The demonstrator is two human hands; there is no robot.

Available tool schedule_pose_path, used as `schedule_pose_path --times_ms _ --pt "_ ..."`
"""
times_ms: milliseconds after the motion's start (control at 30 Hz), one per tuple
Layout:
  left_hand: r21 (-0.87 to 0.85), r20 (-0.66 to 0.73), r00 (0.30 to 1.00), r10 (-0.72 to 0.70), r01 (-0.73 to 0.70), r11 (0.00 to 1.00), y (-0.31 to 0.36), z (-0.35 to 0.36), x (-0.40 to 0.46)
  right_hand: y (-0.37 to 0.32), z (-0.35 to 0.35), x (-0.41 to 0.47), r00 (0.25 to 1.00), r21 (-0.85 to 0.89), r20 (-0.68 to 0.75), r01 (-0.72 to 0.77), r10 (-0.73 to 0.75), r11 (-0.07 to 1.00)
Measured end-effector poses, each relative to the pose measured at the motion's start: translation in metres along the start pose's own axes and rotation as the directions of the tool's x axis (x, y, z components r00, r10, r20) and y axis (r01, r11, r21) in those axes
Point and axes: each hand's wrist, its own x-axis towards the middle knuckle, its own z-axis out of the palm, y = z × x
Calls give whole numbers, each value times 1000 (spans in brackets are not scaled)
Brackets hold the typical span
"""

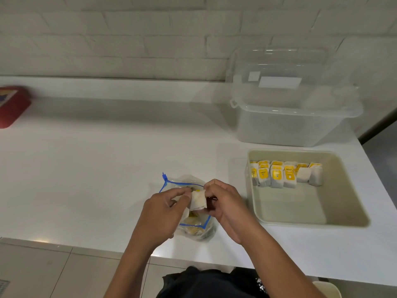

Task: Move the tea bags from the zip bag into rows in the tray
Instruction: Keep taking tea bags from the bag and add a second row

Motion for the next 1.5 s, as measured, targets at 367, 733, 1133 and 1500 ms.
schedule_pose_path --times_ms 367,733,1133,1500 --pt "-3 6 1000 12 -12 1000 -3 -5 1 4 2 -1 984 -348 -119 84 -133 934" --pt "-5 5 998 61 -61 998 -6 -18 4 -10 -5 -19 998 -678 31 66 -62 732" --pt "-5 -9 997 80 -80 997 -3 -18 4 12 -3 -20 891 -801 169 373 -422 468" --pt "-89 -50 991 124 -128 988 17 -5 -4 2 -19 -30 852 -475 161 510 -499 717"
